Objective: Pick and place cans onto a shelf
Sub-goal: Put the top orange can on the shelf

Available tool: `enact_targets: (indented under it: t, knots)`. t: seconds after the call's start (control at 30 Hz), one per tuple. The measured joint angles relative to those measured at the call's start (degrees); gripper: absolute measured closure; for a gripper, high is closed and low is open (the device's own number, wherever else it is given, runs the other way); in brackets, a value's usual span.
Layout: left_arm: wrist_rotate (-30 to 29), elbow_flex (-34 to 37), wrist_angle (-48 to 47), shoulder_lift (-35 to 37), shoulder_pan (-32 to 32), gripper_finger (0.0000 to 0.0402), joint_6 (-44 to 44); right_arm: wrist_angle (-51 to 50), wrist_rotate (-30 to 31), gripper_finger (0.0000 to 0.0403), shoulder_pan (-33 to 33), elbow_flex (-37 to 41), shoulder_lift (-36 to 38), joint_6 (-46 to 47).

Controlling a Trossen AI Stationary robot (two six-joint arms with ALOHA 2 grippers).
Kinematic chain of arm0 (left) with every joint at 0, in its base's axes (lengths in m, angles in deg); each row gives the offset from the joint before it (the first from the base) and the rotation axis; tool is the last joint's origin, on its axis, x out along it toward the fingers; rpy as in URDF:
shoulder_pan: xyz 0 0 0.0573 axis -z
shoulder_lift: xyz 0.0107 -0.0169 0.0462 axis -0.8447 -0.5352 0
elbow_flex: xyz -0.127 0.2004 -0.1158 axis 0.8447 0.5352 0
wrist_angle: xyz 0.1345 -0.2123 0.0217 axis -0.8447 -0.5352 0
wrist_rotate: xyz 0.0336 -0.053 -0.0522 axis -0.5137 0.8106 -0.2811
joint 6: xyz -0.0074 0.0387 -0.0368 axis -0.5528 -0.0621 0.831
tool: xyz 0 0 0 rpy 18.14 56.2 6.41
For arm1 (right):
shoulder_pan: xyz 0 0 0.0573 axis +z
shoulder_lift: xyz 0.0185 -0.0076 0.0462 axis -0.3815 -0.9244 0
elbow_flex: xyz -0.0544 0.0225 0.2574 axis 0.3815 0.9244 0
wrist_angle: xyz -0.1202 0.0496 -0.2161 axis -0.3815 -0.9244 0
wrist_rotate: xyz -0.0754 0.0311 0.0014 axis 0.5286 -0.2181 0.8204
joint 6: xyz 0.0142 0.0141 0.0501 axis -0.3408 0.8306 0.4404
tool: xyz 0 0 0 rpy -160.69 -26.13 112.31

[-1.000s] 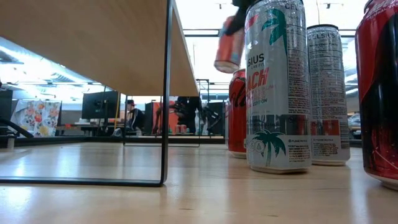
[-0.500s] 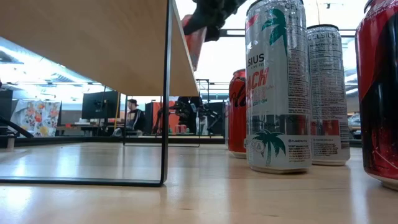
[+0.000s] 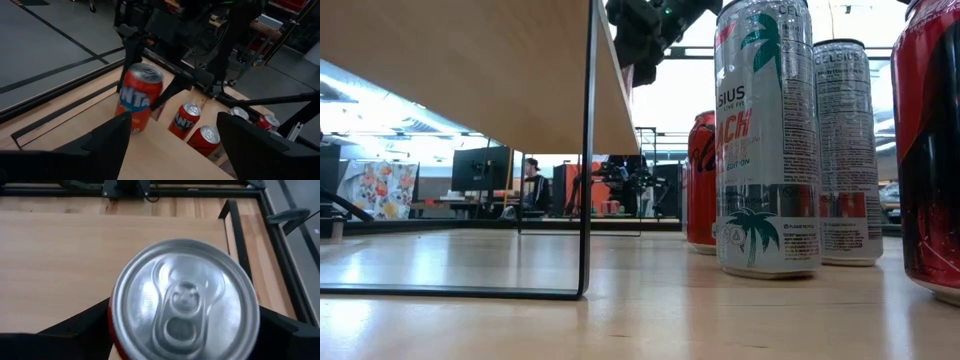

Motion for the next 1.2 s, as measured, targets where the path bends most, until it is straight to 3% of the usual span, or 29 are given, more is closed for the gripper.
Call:
enact_targets:
  t: [0.27,0.43,0.73,0.97,1.2]
  knots:
    - [0.28,0.0,-0.02,0.04,0.0,0.0103,0.02,6.89,2.05,0.0041,-0.11,-0.19,-0.25,-1.36]
    - [0.26,0.0,-0.16,0.04,0.0,0.011,0.0,7.08,2.2,0.0041,-0.22,-4.42,-0.09,-1.33]
    - [1.4,0.0,-0.58,0.07,0.0,0.0111,0.5,-12.09,6.5,0.0043,0.56,-9.5,5.37,0.12]
    - [-0.37,0.0,-4.44,0.07,0.0,0.0111,0.37,-16.48,7.75,0.0057,0.81,-2.88,7.66,1.81]
    - [-2.79,0.0,-8.13,0.05,-1.89,0.0111,0.5,-6.57,7.53,0.0058,0.81,7.35,7.38,3.21]
